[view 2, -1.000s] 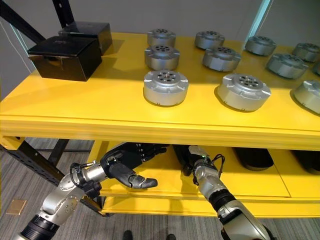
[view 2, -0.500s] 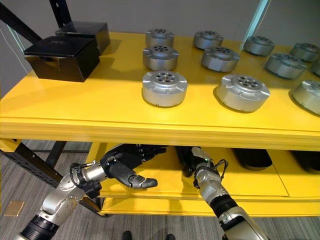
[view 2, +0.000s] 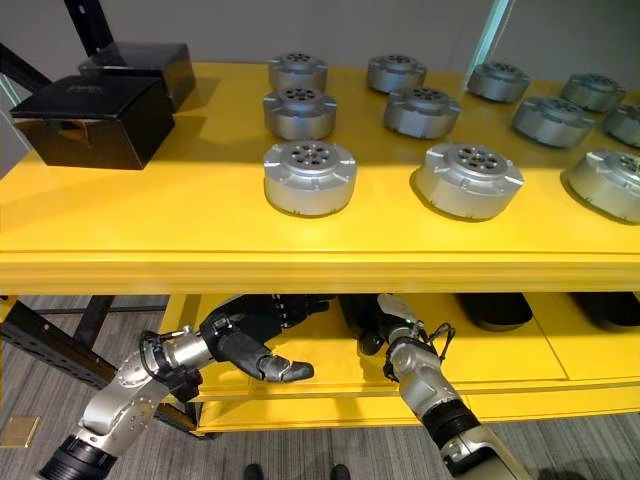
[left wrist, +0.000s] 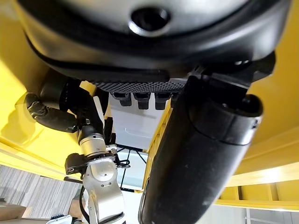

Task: Move parts from the plastic box to the shelf.

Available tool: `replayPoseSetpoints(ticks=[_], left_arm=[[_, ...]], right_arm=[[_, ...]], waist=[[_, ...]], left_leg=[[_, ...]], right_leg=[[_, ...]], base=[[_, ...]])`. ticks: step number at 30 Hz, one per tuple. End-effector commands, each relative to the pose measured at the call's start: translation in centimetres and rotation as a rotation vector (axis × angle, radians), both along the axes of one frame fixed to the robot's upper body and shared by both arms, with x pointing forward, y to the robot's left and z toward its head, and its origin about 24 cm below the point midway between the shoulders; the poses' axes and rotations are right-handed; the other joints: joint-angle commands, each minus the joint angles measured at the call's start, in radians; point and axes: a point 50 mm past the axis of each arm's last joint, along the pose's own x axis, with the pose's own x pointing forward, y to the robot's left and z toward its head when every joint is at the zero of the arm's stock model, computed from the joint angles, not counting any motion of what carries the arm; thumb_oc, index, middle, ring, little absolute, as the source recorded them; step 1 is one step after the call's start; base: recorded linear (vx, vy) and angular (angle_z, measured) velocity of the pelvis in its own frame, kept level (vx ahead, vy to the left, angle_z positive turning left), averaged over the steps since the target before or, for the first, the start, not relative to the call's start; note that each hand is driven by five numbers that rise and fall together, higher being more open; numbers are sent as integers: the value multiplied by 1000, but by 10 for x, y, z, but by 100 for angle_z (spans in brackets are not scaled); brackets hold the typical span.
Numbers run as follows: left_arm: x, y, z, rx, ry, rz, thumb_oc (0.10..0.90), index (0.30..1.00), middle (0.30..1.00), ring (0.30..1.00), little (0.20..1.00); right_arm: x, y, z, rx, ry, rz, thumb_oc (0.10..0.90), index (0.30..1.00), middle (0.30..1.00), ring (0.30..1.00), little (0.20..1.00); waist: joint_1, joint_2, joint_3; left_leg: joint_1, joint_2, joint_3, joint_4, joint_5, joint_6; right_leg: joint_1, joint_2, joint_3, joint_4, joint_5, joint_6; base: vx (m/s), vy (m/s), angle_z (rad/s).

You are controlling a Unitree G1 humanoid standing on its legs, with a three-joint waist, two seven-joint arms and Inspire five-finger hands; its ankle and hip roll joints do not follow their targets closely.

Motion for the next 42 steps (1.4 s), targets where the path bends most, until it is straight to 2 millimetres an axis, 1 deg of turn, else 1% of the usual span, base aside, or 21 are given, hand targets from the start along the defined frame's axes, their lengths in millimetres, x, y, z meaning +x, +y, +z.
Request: replayPoseSetpoints(ticks=[1,11,13,22,23,29,31,34,41,42], left_arm=[[6,-6,50,-139,-264,-4,900,1000,1000,1000,1000],[3,-4,49,-141,-265,-1,900,1000,1000,1000,1000],[2,-3,50,-143,-264,0,900,1000,1000,1000,1000],[-1,0,49,-152,-263,15,900,1000,1000,1000,1000],[-1,1,50,-152,-264,16,900,1000,1000,1000,1000],[-2,1,50,-155,-263,16,900,1000,1000,1000,1000],[-3,1,49,-157,-262,18,900,1000,1000,1000,1000],[-3,2,50,-163,-261,26,900,1000,1000,1000,1000],[-3,1,50,-168,-264,31,900,1000,1000,1000,1000],[-3,1,50,-169,-264,31,900,1000,1000,1000,1000]], right_arm=[[8,-10,17,-68,-78,5,900,1000,1000,1000,1000],[10,-8,36,-118,-224,50,900,1000,1000,1000,1000],[9,-10,41,-162,-269,54,900,1000,1000,1000,1000],[6,-16,50,-224,-367,51,900,1000,1000,1000,1000],[6,-16,54,-238,-407,55,900,1000,1000,1000,1000],[6,-16,63,-249,-485,67,900,1000,1000,1000,1000],[5,-13,67,-234,-523,91,900,1000,1000,1000,1000],[2,-10,68,-190,-503,106,900,1000,1000,1000,1000],[0,-10,65,-154,-455,98,900,1000,1000,1000,1000],[0,-11,61,-141,-413,92,900,1000,1000,1000,1000]], waist=[[17,13,2],[8,17,2],[5,19,1],[-4,25,0],[-6,26,0],[-10,28,-2],[-12,31,-5],[-20,32,-6],[-24,30,-8],[-25,29,-8]], left_leg=[[45,43,60,4,-117,4],[41,42,62,6,-117,5],[40,41,61,6,-117,5],[39,40,66,5,-119,6],[40,40,66,5,-119,7],[39,39,67,4,-119,7],[39,38,66,4,-120,8],[40,39,70,3,-123,7],[42,39,71,2,-122,5],[43,39,71,2,-123,5]], right_leg=[[-1,-52,-6,94,-101,54],[-5,-51,3,99,-105,51],[-7,-51,4,99,-105,52],[-11,-52,10,99,-106,54],[-11,-53,11,99,-105,55],[-13,-53,13,99,-106,55],[-13,-54,15,97,-106,56],[-15,-54,19,98,-108,57],[-14,-54,21,97,-108,56],[-13,-54,21,97,-109,56]], base=[[0,0,0],[1,0,0],[0,0,0],[0,0,0],[0,0,0],[0,0,0],[0,0,0],[0,0,0],[0,0,0],[0,0,0]])
